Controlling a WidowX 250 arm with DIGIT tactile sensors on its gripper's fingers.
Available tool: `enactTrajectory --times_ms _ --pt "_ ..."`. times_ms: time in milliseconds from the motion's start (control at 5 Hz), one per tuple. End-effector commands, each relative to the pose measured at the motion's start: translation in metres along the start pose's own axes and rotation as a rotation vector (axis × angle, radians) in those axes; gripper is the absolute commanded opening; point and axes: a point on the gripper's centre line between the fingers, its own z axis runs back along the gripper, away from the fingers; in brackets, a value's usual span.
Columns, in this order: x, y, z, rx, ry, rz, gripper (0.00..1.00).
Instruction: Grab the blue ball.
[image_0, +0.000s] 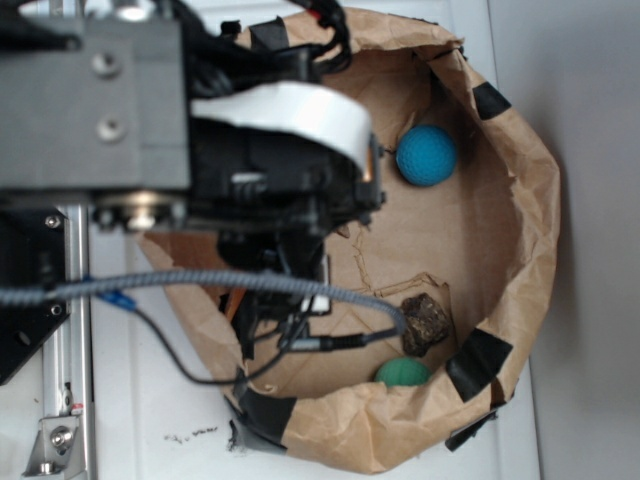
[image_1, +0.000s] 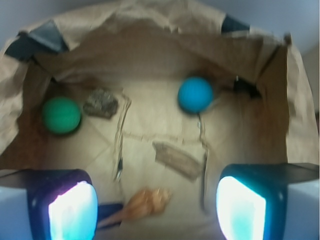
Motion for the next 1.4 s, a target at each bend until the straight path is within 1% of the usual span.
enactTrajectory --times_ms 0,200,400,600,800,1000,1200 --pt "0.019 -0.012 -0.040 0.056 0.012 -0.006 1.00" --pt "0.019 -0.015 -0.060 0.090 0.044 -0.012 1.00" --pt "0.022 0.002 -0.074 0.091 0.062 0.013 1.00" --pt "0.024 0.024 -0.078 0.078 0.052 0.029 1.00" --pt "0.025 0.035 -0.085 0.123 0.058 0.048 1.00" --pt "0.031 0.040 -0.089 0.087 0.058 0.058 1.00" --pt "0.039 0.035 -0.095 0.084 0.065 0.054 1.00"
